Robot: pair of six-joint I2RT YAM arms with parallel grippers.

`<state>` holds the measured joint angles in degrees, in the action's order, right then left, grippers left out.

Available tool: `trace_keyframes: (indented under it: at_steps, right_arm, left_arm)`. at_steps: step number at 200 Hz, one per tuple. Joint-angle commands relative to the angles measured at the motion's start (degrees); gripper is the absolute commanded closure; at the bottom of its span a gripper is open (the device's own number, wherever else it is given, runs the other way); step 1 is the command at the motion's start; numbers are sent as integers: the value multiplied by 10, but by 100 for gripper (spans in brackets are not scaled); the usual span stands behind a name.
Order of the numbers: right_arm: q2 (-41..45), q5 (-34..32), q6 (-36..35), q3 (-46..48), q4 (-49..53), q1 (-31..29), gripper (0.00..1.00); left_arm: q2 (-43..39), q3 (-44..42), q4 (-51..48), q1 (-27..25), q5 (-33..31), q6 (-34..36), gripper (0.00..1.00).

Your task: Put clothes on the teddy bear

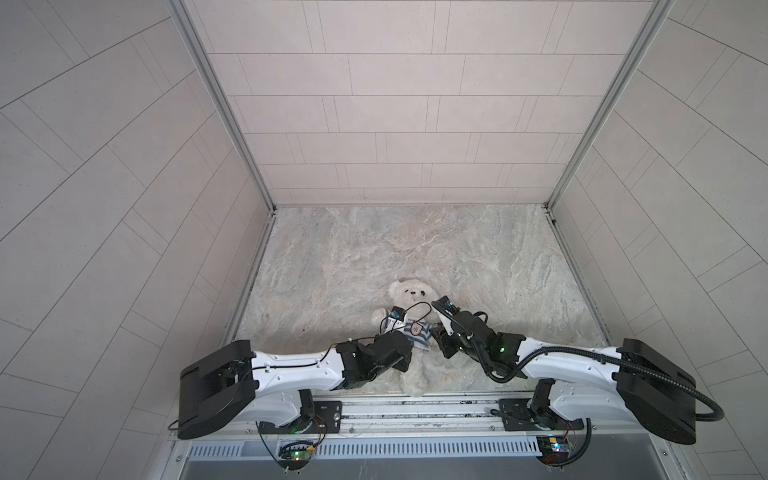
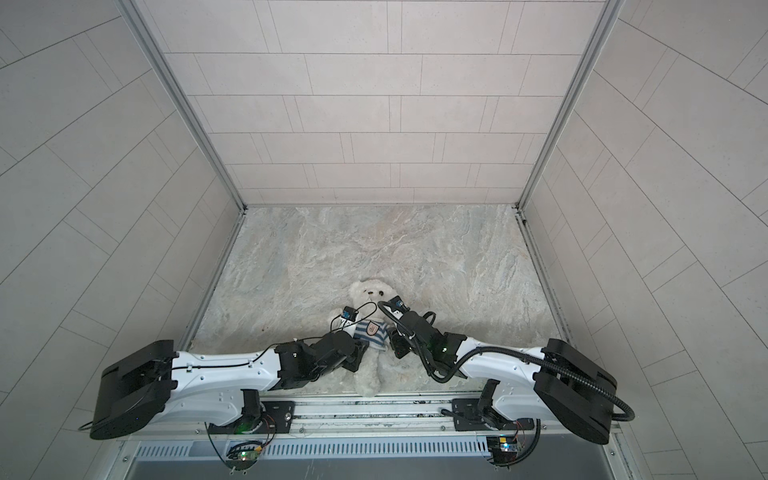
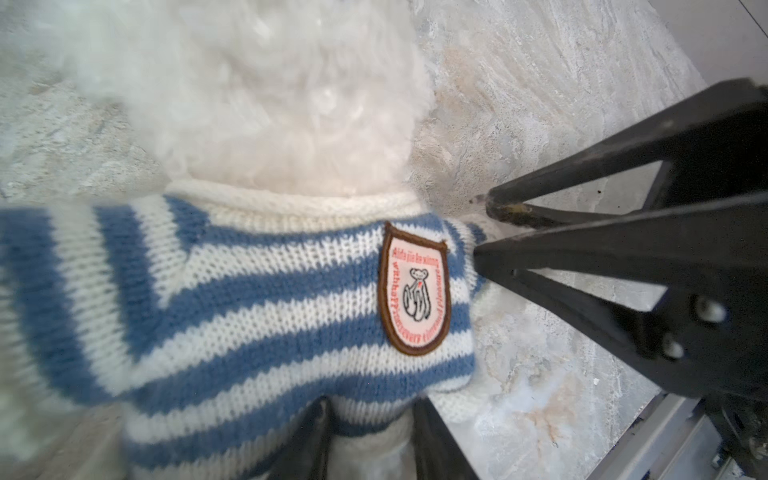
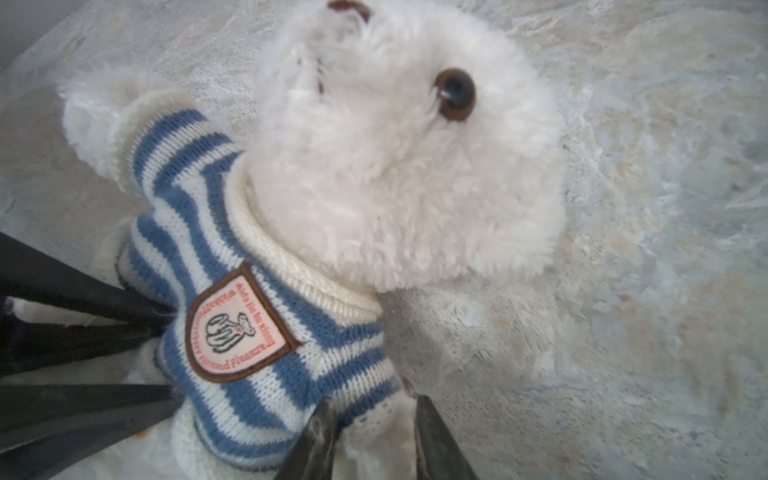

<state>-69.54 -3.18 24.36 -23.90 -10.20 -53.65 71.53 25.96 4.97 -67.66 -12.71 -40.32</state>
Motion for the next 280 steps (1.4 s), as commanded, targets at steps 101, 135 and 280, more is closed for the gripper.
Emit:
trace_keyframes:
  at_steps: [101, 135, 280]
  right_arm:
    - [121, -36, 30, 40, 89, 20, 73]
    - [178, 31, 10, 61, 11, 20, 59]
    - [120, 41, 18, 87, -61, 20, 35]
  left_arm:
    - [-3, -27, -31, -2, 18, -10, 64]
    - [-31, -33, -8, -2, 28, -9, 65]
    - [-236, 12, -92, 103, 87, 69, 59]
